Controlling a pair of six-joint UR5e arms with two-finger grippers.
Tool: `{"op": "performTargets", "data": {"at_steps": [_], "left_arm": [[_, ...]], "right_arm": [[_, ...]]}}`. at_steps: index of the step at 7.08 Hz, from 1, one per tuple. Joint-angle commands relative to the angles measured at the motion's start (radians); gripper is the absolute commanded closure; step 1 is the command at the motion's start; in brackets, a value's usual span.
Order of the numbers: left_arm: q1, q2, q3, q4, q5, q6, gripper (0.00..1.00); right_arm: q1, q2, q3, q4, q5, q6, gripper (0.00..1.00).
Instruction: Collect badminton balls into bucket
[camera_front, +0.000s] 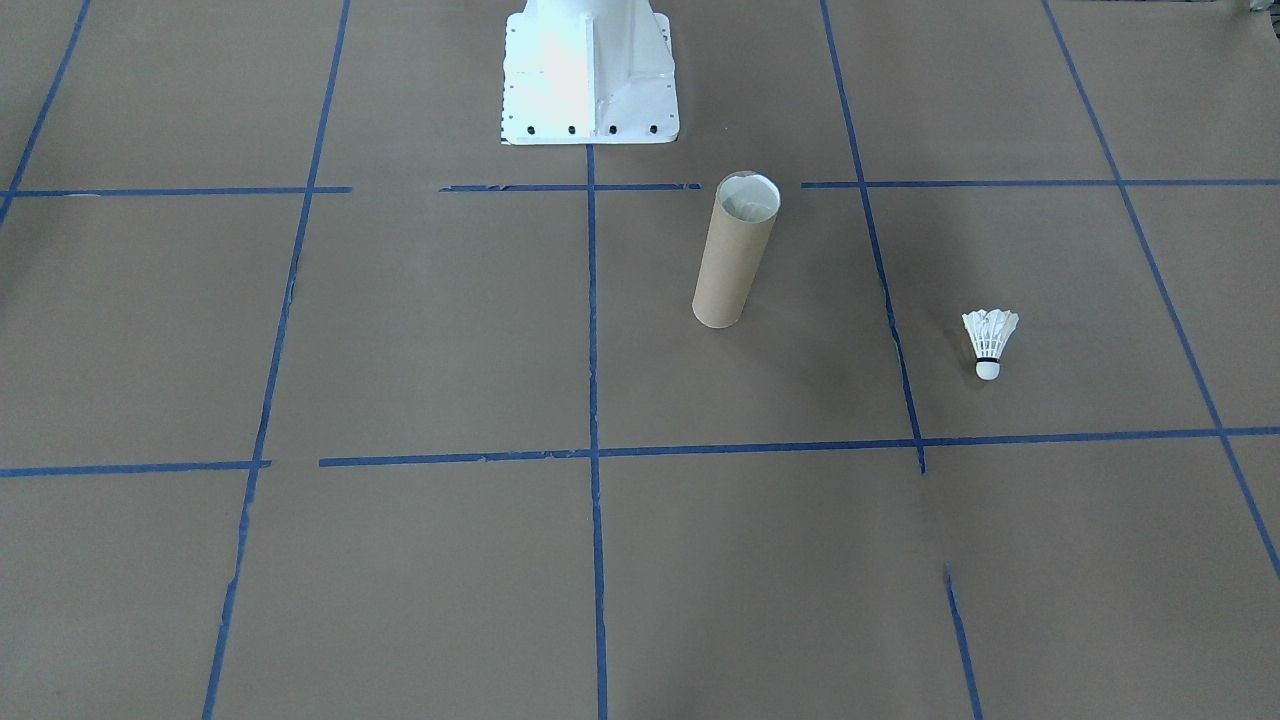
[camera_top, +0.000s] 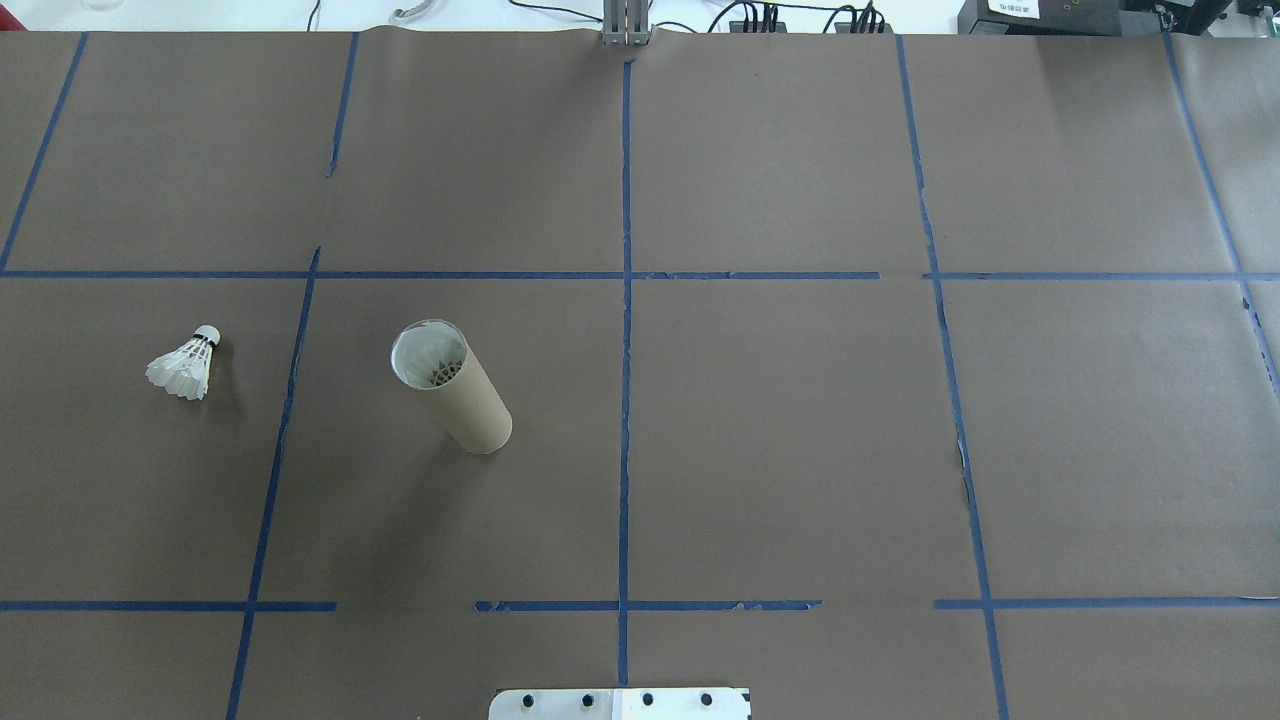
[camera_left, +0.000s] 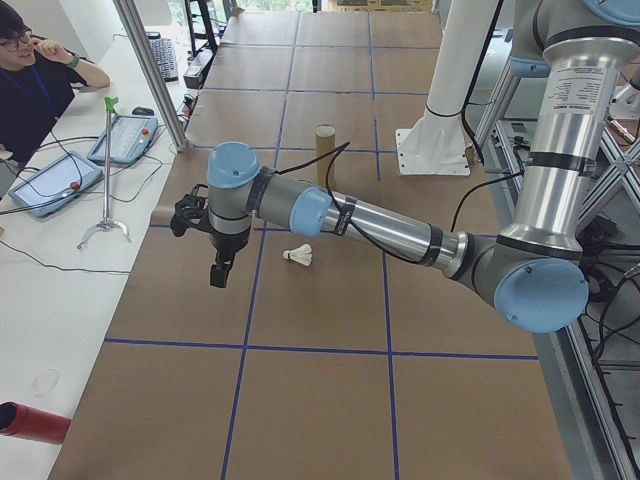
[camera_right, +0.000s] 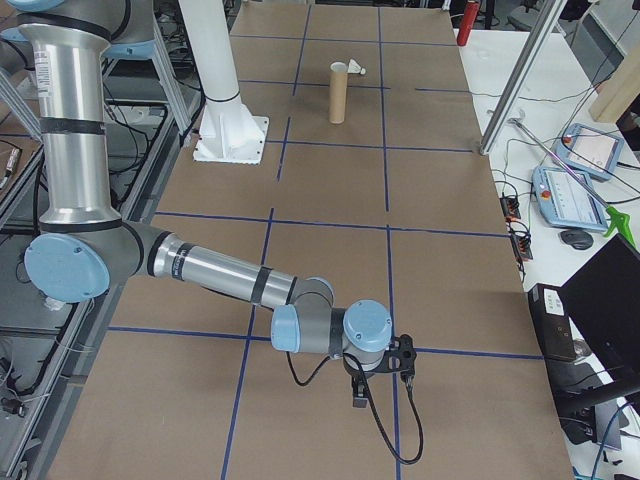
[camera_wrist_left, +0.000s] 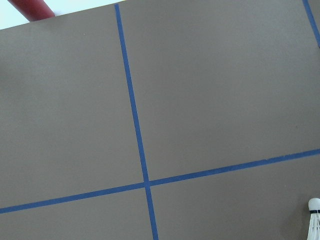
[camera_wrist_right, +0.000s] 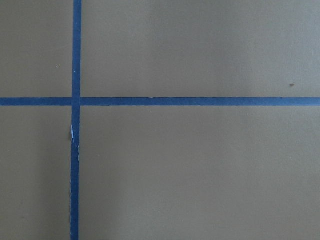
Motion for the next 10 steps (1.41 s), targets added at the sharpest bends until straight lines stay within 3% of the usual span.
{"op": "performTargets", "data": {"at_steps": [1,3,4,8,9,10], "left_arm": [[0.13,0.06,0.002,-0.191,0.0,-0.243,0.0],[0.223,0.201,0.018,-0.552,0.006,-0.569,0.0],[0.294,0.248,0.025,-0.736,0.06,-0.767,0.0],[0.603,0.361,0.032,-1.142,0.333,-1.516,0.0],[0.688,0.361,0.032,-1.152,0.437,-1.677,0.0],[0.74,0.361,0.032,-1.154,0.502,-1.815,0.0]], "right_arm": [[0.0,0.0,0.0,0.0,0.0,0.0,0.0],[0.0,0.0,-0.001,0.0,0.0,-0.001,0.0],[0.0,0.0,0.0,0.0,0.0,-0.001,0.0],[0.0,0.0,0.0,0.0,0.0,0.0,0.0],[0.0,0.0,-0.001,0.0,0.0,0.0,0.0],[0.0,0.0,-0.001,0.0,0.0,-0.001,0.0]]}}
